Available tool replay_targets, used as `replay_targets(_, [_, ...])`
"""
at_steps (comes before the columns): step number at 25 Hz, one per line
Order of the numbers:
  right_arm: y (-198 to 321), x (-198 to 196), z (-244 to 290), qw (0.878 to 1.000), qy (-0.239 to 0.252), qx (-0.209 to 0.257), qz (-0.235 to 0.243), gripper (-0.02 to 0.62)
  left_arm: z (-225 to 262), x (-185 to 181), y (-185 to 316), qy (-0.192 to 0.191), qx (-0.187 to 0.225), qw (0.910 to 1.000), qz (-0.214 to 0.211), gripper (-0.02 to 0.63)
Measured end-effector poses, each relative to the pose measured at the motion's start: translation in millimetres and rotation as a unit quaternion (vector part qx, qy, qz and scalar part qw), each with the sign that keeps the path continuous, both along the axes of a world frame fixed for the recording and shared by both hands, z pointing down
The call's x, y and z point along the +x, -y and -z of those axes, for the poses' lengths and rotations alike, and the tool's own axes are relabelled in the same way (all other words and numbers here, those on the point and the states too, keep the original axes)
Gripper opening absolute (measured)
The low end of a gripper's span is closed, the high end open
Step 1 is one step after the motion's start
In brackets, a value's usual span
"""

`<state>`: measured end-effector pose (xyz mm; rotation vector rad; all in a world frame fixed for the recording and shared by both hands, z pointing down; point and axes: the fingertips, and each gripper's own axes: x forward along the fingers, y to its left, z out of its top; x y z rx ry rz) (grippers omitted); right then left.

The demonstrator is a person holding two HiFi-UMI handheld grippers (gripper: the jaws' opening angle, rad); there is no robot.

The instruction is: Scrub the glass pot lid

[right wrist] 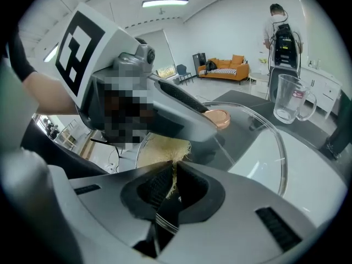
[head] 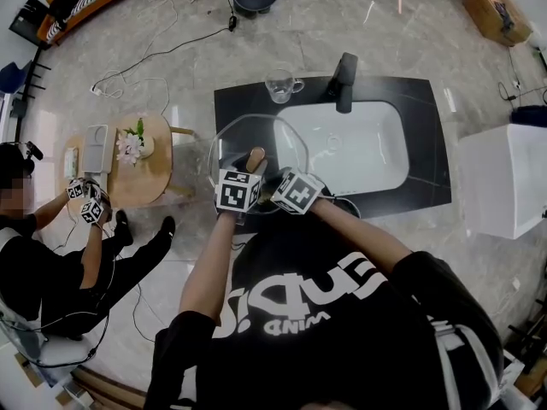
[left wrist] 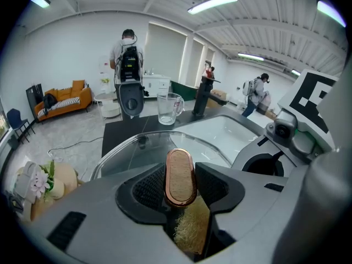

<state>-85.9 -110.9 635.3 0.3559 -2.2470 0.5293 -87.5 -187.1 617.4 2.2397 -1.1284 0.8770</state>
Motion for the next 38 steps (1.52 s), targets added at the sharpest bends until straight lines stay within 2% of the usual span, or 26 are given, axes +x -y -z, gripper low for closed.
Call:
replay_targets(5, [4, 15, -1, 0.999, 0.005, -0.020, -0.028, 0.025, -1, 0, 0, -0.002, 0.001, 1.0000, 0.005, 0.183])
replay_targets(13, [22, 43, 0, 0.997, 0.005, -0.023, -0.079, 0.025, 2, 0, 1, -0.004, 0.002, 1.0000, 0.006, 0.183])
replay_targets(22, [29, 55, -1, 0.996, -0.004, -0.019, -0.082, 0.025, 2, 0, 0, -0.010, 0.001, 0.9999, 0.012, 0.184])
replay_targets(32, [52, 81, -7, 0.991, -0.013, -0.017, -0.131, 0.025, 0, 0, 1, -0.015, 0.001, 0.9997, 0.017, 0.184])
replay_targets(38, [66, 83, -5, 0.990, -0.025, -0.007, -0.137, 0.025, 1, 1, 0, -0.019, 0.000, 0.9996, 0.020, 0.183])
